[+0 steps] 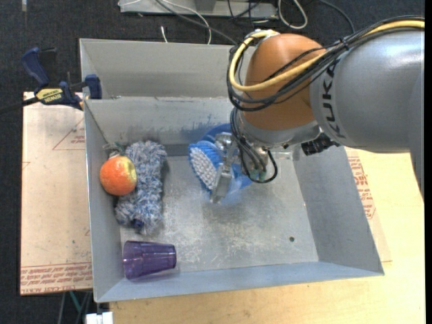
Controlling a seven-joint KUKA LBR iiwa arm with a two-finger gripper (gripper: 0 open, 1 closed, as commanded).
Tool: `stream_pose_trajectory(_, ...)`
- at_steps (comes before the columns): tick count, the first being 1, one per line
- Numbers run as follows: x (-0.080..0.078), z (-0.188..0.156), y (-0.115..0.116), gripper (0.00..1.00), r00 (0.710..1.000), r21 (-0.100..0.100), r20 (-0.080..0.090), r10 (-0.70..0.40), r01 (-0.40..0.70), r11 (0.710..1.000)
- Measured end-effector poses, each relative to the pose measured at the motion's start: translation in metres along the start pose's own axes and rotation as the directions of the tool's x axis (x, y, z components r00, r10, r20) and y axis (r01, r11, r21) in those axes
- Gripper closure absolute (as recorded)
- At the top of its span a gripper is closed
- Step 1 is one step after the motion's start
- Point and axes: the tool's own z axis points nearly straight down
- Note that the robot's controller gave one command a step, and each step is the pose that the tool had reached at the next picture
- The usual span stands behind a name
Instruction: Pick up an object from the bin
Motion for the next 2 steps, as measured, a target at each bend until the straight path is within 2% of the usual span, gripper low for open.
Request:
stream_pose_trajectory(1, 0.001, -0.019, 0.005, 1.0, 1.0, -0.006, 0.012, 0.011, -0.011, 1.0)
stream_pose_trajectory(2, 0.033, 0.055, 0.003, 1.0, 0.929, -0.002, 0.007, -0.37, 0.37, 0.929)
